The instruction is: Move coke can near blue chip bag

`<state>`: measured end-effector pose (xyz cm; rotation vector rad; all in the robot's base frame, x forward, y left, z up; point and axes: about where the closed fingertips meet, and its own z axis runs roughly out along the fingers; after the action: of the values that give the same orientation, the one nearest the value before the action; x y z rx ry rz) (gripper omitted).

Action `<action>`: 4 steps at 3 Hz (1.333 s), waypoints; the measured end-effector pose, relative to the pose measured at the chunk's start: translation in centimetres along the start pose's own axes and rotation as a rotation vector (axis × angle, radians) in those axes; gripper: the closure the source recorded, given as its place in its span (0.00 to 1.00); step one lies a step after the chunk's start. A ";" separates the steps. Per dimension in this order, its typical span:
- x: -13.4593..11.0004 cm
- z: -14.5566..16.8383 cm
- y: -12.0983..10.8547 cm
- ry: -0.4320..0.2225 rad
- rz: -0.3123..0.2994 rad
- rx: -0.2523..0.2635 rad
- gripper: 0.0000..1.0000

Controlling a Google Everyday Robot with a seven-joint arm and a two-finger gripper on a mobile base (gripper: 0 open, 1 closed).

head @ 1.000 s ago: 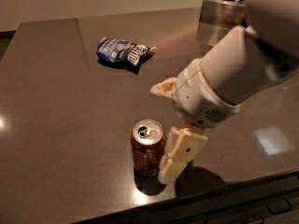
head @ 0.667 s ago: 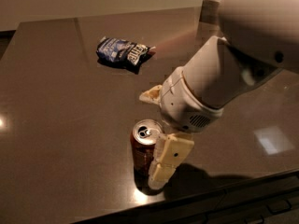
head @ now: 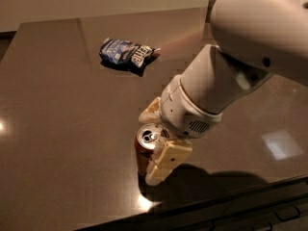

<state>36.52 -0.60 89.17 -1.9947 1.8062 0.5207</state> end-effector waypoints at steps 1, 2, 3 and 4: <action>0.1 -0.4 0.1 -0.007 0.004 -0.010 0.45; 0.0 -1.6 0.0 -0.021 0.016 -0.014 0.70; 0.1 -3.2 -3.6 -0.019 0.088 0.025 0.98; -0.6 -3.7 -7.7 -0.028 0.152 0.065 1.00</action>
Offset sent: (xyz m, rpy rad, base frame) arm 0.0025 -0.0165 0.0246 0.0400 0.0466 -0.0172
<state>44.18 -1.39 92.92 -1.8082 1.9420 0.5254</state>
